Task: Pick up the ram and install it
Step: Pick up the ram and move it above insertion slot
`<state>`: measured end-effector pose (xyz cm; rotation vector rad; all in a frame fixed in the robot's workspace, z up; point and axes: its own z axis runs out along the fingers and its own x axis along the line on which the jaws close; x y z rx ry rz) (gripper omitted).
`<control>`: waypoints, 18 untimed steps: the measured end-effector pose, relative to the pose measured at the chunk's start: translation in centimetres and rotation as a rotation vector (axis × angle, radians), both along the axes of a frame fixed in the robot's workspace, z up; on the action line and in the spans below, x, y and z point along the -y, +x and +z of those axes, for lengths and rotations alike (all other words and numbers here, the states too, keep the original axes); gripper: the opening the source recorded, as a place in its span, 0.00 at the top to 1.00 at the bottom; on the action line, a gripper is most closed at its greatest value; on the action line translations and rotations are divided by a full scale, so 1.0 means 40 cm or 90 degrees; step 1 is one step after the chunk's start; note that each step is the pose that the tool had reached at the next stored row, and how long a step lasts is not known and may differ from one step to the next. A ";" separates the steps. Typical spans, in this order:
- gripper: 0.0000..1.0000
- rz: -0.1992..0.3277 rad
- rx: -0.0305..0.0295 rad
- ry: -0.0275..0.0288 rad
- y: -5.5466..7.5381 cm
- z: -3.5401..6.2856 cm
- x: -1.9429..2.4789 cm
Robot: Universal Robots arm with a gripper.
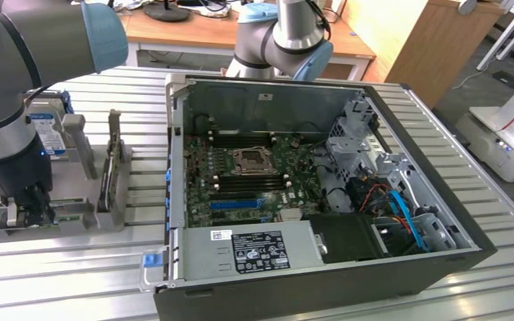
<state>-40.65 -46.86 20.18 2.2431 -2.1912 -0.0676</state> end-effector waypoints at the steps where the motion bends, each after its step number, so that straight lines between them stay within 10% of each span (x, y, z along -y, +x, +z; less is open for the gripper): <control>1: 0.88 0.000 0.0000 0.0000 0.000 0.000 0.000; 18: 0.88 0.000 -0.0006 0.0000 0.000 0.034 0.000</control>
